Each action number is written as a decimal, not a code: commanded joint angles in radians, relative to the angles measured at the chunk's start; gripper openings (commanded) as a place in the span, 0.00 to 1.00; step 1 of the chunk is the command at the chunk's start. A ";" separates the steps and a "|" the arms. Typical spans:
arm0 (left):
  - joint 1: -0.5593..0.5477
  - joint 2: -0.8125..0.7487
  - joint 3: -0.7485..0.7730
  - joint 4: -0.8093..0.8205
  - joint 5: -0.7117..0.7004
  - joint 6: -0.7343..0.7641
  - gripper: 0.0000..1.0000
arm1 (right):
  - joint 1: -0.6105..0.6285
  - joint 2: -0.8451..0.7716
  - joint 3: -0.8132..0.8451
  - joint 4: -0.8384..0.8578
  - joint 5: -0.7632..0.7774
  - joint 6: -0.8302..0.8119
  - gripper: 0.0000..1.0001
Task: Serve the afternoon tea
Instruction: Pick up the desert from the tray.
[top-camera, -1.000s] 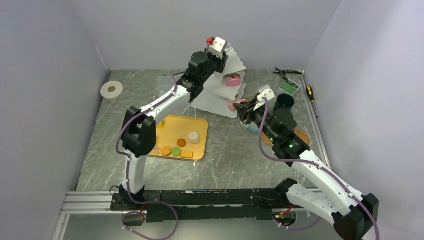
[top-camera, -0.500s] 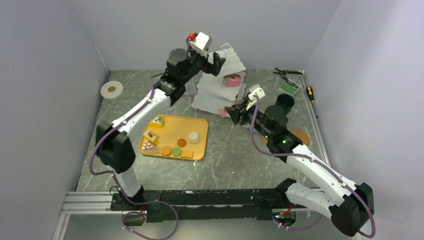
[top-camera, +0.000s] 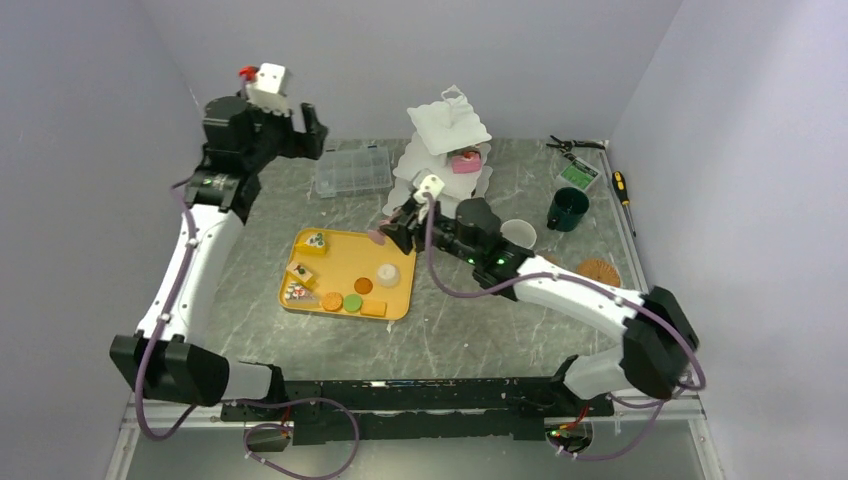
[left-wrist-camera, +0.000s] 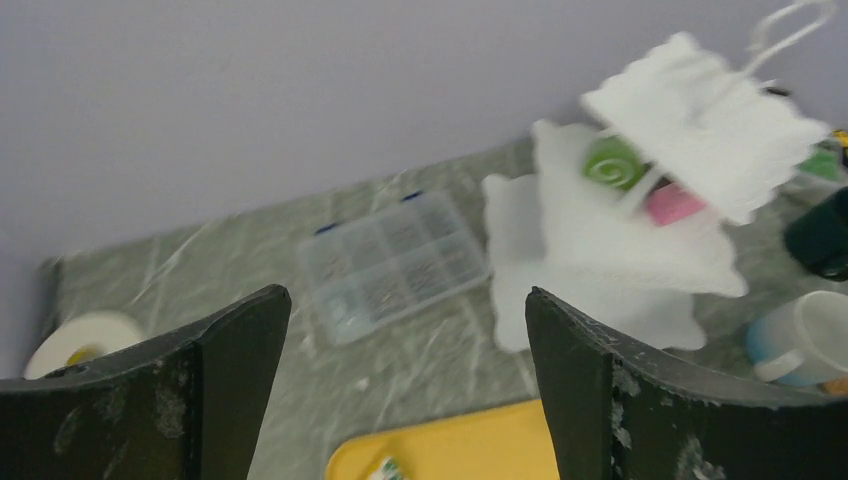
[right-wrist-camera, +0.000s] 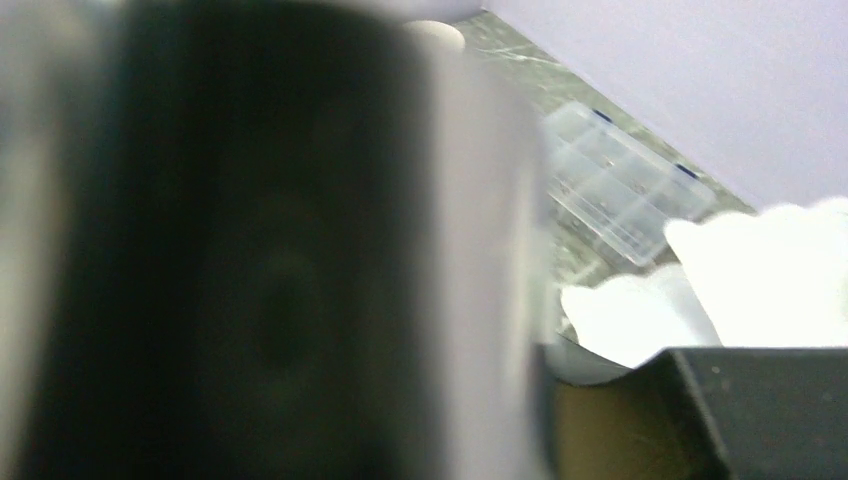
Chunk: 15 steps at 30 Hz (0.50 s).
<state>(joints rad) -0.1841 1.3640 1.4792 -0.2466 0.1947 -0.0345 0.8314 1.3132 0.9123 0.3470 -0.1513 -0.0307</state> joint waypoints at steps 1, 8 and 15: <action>0.155 -0.046 0.007 -0.223 0.058 0.022 0.93 | 0.032 0.156 0.137 0.167 -0.088 -0.016 0.52; 0.438 0.110 0.145 -0.487 0.228 0.085 0.93 | 0.062 0.440 0.340 0.218 -0.175 -0.052 0.56; 0.590 0.164 0.105 -0.470 0.340 0.087 0.93 | 0.092 0.655 0.533 0.204 -0.217 -0.125 0.59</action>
<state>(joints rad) 0.3542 1.5486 1.5902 -0.7029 0.4057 0.0357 0.9047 1.9038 1.3163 0.4797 -0.3176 -0.0883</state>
